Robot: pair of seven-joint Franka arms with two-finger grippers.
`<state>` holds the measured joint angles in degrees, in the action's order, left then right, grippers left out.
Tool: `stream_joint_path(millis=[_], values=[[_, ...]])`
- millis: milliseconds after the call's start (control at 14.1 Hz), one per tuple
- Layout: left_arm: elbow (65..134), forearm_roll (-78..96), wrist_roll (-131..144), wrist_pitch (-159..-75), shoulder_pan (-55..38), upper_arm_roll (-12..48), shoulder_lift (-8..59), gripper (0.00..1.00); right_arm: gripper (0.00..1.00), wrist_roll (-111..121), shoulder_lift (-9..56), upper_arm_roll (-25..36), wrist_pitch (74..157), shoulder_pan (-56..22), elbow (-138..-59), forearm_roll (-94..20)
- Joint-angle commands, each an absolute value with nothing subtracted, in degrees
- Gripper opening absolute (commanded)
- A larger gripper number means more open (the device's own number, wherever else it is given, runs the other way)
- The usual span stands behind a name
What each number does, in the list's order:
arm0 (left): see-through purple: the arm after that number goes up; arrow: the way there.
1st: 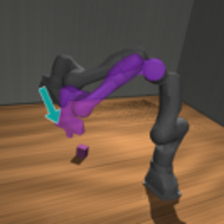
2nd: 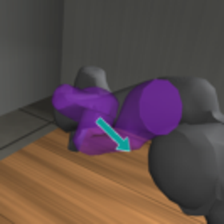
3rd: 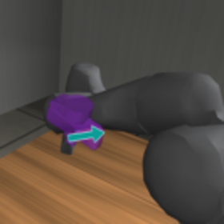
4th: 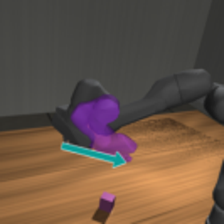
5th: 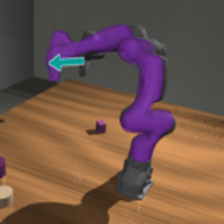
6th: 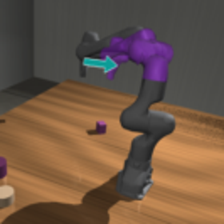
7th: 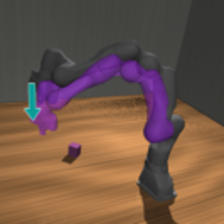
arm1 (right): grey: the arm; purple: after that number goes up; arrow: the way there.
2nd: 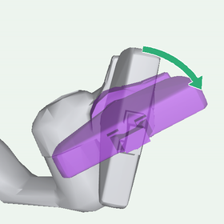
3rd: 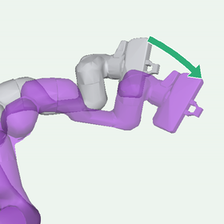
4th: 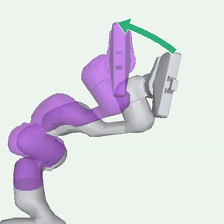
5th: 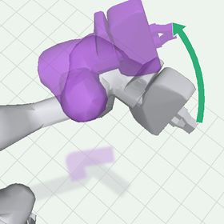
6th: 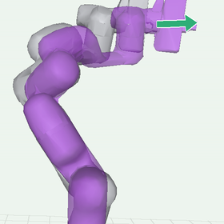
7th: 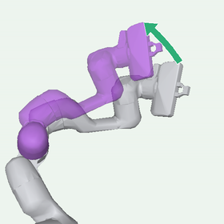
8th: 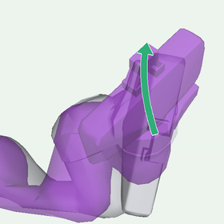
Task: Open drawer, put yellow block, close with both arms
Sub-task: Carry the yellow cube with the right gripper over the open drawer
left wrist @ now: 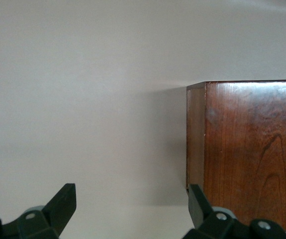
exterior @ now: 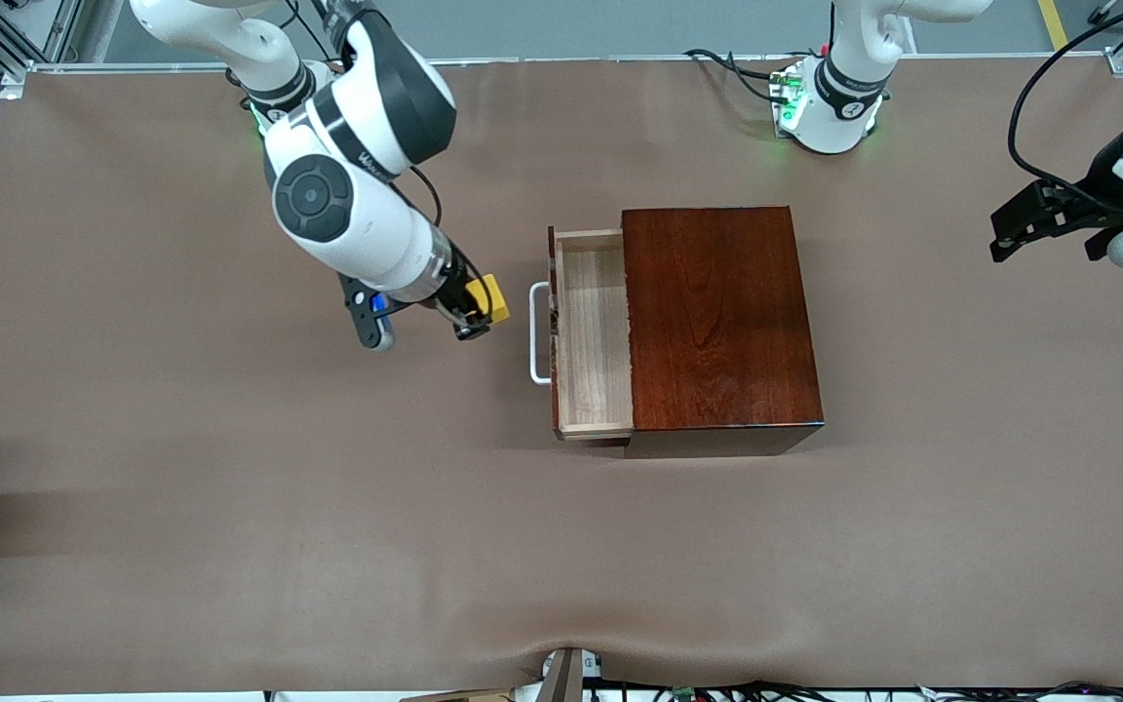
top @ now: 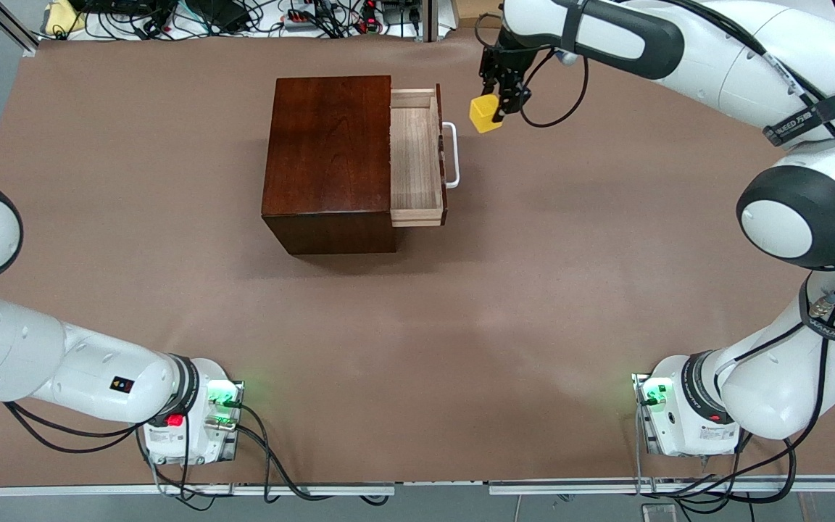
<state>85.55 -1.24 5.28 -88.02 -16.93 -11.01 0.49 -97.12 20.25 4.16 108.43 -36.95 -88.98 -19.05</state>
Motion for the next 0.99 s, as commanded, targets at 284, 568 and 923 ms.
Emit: stream_joint_path(millis=[284,568,923], values=[[85.17,-1.5,3.43,-87.19,-16.44,-10.9,0.26,1.0,0.0,-108.09,25.3,4.83,117.67,-44.29,-86.66,-20.21],[85.17,-1.49,3.16,-87.19,-15.64,-10.72,0.26,1.0,0.0,-110.91,27.15,4.75,120.05,-46.31,-86.66,-20.21],[85.17,-1.49,3.08,-87.19,-15.64,-10.72,0.35,1.0,0.0,-113.55,30.49,4.83,124.36,-48.16,-86.66,-20.04]])
